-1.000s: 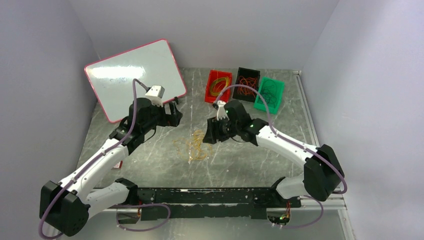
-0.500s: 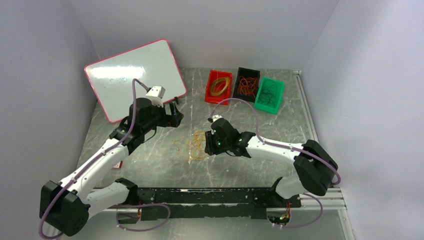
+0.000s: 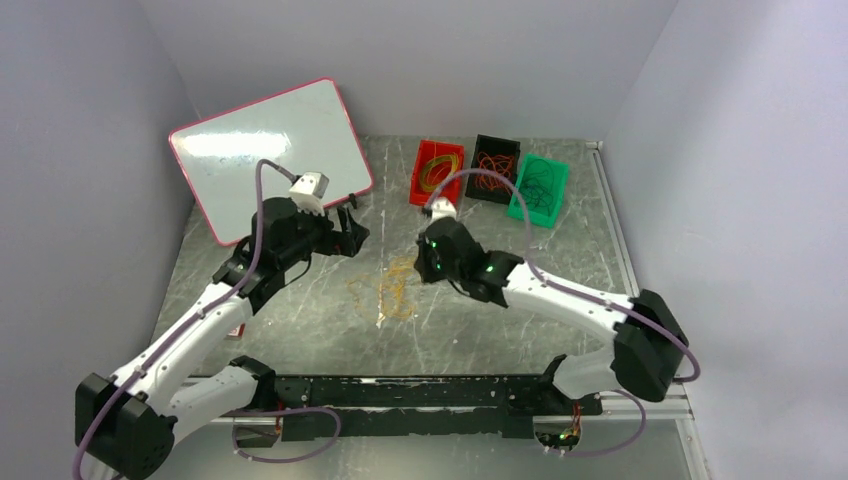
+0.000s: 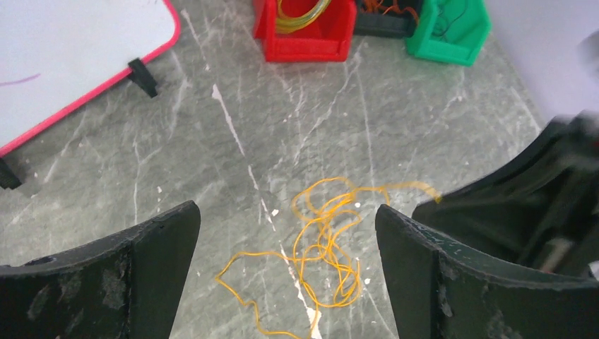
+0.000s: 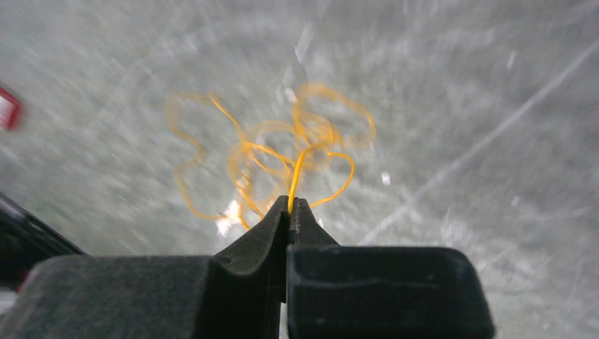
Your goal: Untangle the cables
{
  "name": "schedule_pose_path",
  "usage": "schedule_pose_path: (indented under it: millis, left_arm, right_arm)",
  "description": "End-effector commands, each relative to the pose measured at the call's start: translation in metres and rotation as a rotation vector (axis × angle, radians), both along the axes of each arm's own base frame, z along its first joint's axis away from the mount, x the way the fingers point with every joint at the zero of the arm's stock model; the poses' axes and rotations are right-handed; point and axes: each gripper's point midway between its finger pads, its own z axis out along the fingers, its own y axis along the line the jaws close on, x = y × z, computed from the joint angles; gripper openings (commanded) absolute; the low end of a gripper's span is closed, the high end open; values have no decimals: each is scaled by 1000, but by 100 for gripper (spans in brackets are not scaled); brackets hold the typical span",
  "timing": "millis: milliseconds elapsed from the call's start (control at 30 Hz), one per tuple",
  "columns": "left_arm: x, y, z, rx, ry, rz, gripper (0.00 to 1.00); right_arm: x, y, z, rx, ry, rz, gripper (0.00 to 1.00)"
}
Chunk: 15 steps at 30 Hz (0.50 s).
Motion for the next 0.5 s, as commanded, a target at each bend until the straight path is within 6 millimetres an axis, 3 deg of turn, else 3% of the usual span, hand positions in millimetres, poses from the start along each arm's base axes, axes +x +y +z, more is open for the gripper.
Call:
schedule_pose_path:
  millis: [0,133,300,467]
  left_arm:
    - [-9,-4,28,-53,-105,-58,98]
    - [-15,-5,53,-105,-204,-73,92]
    - [-29,-6,84,-168,-385,-126,96]
    - [-48,-7,104,-223,-588,-192,100]
  right_arm:
    - [30,2,127,94,-264,-31,0]
    - [33,5,191,118,-356,17,0]
    - [32,6,261,171,-466,53,0]
    - [29,11,305,217,-516,94,0]
